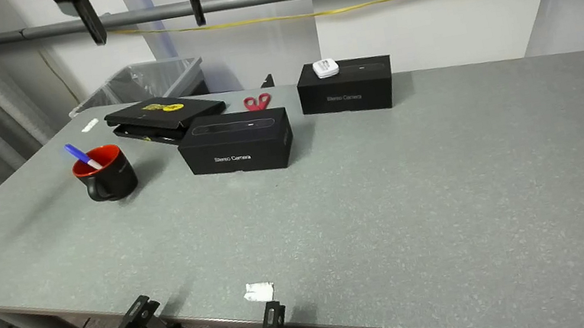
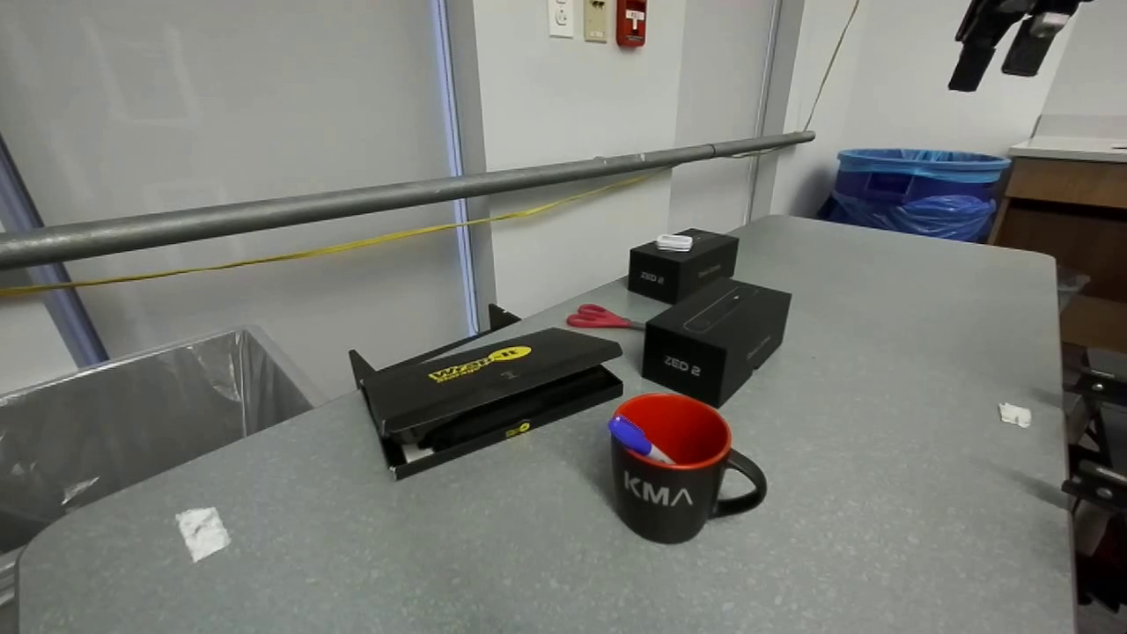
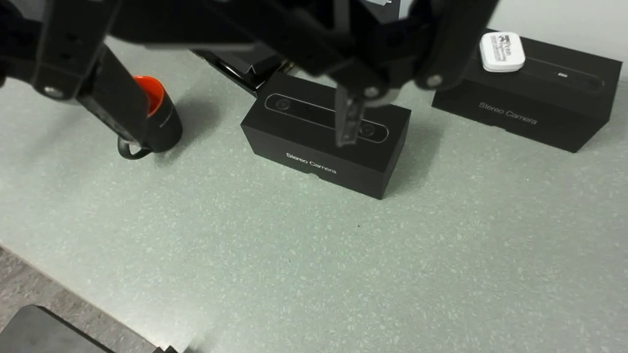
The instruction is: Pick up the pen from the cup and put it on the table.
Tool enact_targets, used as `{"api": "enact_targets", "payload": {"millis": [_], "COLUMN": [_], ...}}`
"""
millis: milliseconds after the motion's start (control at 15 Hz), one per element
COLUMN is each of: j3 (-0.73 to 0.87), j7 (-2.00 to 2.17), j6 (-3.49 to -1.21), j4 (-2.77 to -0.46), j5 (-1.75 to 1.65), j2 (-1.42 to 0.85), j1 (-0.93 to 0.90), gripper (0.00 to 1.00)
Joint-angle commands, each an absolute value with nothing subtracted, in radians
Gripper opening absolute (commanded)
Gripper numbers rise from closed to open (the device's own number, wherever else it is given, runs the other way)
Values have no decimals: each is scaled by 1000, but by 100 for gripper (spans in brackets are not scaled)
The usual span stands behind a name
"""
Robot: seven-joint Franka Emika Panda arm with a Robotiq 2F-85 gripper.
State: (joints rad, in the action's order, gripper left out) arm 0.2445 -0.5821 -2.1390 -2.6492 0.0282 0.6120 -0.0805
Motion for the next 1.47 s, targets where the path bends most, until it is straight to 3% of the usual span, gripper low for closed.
{"api": "enact_targets", "payload": {"millis": [0,800,1400], "j3": [235,57,-49], "j7": [-588,-628,-609], "j6": [-2136,-2574,-2599], "j4": [-2647,-2596,-2566], "j5": [36,399,405], "j2": [614,216,134], "j1": [-67,-378,-352], "gripper": [100,100,100]}}
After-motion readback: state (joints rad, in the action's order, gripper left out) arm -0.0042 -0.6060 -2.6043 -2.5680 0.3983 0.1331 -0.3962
